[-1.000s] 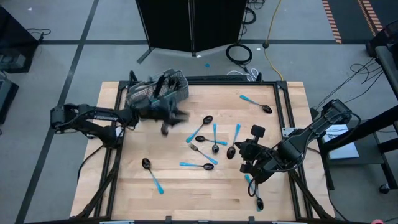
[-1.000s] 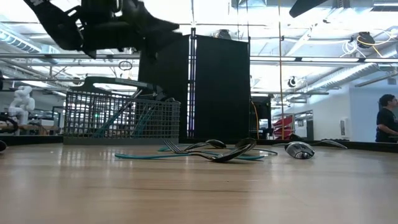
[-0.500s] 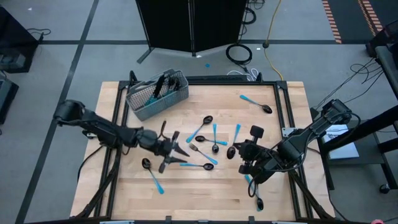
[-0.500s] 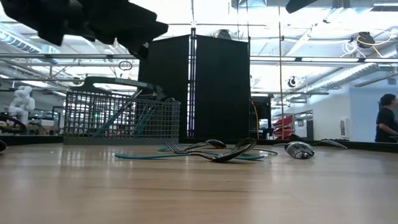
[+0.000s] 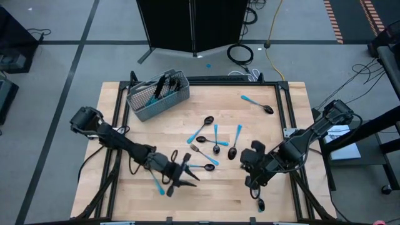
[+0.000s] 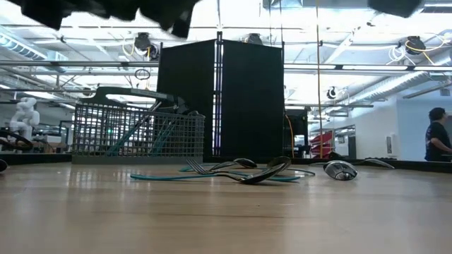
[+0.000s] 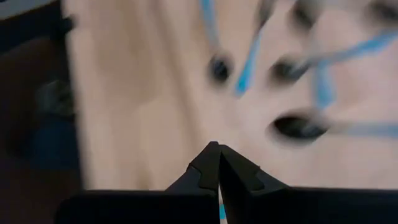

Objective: Sort silverware
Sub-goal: Put the blue fork in the silverware rack

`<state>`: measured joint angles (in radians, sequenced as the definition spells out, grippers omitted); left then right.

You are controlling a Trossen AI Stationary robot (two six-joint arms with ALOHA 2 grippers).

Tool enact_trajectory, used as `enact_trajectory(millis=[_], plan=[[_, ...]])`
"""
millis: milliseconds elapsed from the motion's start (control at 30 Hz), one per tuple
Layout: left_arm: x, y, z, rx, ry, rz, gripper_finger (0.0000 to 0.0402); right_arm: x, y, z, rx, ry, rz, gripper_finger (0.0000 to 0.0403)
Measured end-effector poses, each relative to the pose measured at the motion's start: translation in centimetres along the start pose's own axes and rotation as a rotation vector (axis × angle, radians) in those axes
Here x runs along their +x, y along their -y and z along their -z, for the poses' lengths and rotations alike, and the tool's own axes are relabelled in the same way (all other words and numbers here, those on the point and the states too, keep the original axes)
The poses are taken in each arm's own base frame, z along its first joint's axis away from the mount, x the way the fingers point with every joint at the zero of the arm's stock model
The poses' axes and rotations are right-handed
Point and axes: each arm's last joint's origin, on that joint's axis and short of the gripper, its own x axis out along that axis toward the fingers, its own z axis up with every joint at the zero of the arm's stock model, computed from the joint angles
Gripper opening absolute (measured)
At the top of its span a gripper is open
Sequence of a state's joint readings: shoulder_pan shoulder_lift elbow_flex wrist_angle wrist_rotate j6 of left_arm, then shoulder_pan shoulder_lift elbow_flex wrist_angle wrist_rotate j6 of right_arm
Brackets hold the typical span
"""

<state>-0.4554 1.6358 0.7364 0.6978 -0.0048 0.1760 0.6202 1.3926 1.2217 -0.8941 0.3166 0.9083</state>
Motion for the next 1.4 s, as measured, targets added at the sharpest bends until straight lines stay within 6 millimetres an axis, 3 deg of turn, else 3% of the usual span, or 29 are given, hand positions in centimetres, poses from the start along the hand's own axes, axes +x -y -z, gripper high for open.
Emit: enact_trajectory(millis=[167, 367, 467, 667, 867, 1233, 1400], plan=[[1.0, -0.4, -1.8, 0.111, 0.055, -0.016, 0.0116, -0.4, -1.0, 1.3, 0.188, -0.146, -0.1, 0.0], [1.0, -0.8, -2.1, 0.127, 0.058, -0.027, 0.0116, -0.6, -2.2, 2.9, 0.35, -0.199, -0.098, 0.0], [1.1, -0.7, -1.7, 0.123, 0.015, -0.016, 0.0116, -0.1, -3.1, 4.0, 0.409, -0.308, -0.1, 0.0], [1.0, -0.6, -0.7, 0.118, -0.087, 0.006, 0.0116, 2.2, -4.2, 5.8, 0.37, -0.489, -0.048, 0.0], [1.0, -1.1, -0.4, 0.113, -0.104, -0.006, 0.0116, 5.0, -3.9, 6.8, 0.569, -0.505, 0.206, 0.0005], [1.0, -1.1, -0.5, 0.112, -0.099, -0.007, 0.0116, 9.4, -4.1, 8.6, 0.56, -0.642, 0.366, 0.0098], [1.0, -1.2, -0.6, 0.111, -0.089, -0.009, 0.0116, 10.7, -4.1, 9.3, 0.524, -0.701, 0.394, 0.0113]])
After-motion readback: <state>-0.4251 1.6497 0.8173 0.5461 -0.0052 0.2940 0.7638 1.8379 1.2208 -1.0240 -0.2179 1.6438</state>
